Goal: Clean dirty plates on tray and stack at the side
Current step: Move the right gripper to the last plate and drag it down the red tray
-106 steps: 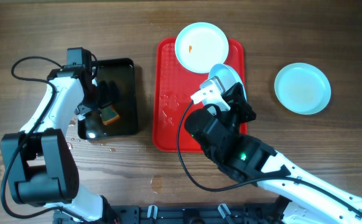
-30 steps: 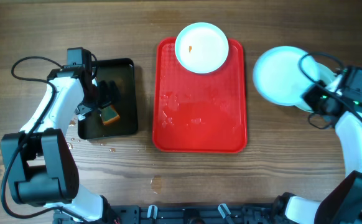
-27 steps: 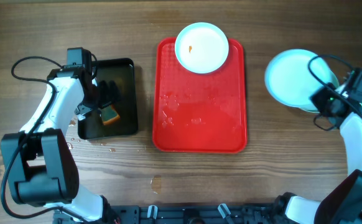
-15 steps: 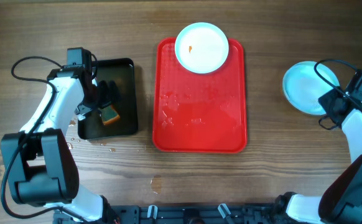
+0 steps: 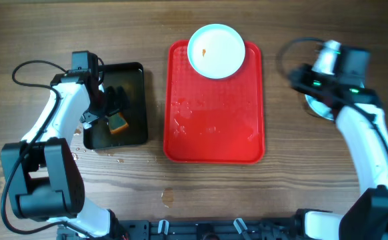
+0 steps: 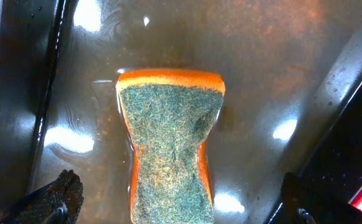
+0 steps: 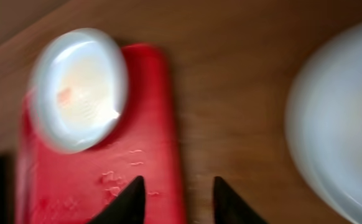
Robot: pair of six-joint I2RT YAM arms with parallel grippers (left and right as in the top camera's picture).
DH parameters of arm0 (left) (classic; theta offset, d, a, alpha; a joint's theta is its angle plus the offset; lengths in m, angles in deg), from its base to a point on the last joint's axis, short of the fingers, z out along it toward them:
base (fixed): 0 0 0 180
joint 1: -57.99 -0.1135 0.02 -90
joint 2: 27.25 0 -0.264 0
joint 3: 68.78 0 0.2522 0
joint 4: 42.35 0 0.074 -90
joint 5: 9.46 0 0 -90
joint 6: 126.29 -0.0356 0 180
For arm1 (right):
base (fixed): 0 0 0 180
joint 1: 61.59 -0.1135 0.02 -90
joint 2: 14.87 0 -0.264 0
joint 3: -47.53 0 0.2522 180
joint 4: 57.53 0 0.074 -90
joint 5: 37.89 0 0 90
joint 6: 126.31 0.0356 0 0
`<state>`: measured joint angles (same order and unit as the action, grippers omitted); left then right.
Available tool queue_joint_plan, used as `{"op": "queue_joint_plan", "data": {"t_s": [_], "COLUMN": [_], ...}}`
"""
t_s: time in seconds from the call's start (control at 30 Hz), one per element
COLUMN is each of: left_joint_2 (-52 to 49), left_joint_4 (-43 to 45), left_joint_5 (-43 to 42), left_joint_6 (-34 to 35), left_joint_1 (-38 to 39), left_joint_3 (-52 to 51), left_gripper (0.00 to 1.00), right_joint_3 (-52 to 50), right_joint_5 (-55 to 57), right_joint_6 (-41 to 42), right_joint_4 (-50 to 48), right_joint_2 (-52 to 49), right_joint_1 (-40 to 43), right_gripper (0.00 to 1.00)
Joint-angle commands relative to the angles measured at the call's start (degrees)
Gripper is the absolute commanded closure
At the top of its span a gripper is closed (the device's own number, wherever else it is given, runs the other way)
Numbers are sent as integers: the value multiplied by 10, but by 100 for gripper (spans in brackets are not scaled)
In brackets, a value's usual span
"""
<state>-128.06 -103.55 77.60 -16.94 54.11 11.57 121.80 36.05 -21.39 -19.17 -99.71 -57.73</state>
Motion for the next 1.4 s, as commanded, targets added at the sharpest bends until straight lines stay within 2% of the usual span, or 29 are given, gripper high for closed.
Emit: {"op": "queue_joint_plan", "data": {"t_s": [0.0,0.1,0.17,0.33,0.47,0.6,0.7,0.77,1.23,1.3,1.37], "left_joint_2": [9,9,9,9,9,9,9,9,9,9,9], "left_joint_4": [1,1,1,1,1,1,1,1,1,1,1], "left_joint_5": [-5,-5,-5,-5,-5,-5,-5,-5,-5,-5,-5], "left_joint_6": [-3,-3,-3,-3,-3,-3,-3,-3,-3,-3,-3], "left_joint_1": [-1,-1,-1,-1,-1,-1,-1,-1,-1,-1,-1], "left_joint_3": [-4,-4,-4,-4,-4,-4,-4,-4,-4,-4,-4], "left_gripper": [0,0,0,0,0,0,0,0,0,0,0], "right_joint_3": [19,19,19,19,19,19,19,19,19,19,19], "right_joint_5": [40,118,131,100,34,25,25,21,-42,-25,18], "right_joint_6": [-45,-46,-50,-59,-57,-57,-59,-58,-69,-90,-67], "right_joint_4": [-47,-125,-171,-283,-363,-395,-356,-309,48,91,98], "right_joint_2": [-18,-71,-111,-215,-298,-359,-364,-351,-160,-142,-131], "right_joint_1": [-100,-164,-182,-192,-192,-193,-193,-193,-229,-245,-248], "right_gripper": [55,41,39,53,55,58,67,68,68,68,64]}}
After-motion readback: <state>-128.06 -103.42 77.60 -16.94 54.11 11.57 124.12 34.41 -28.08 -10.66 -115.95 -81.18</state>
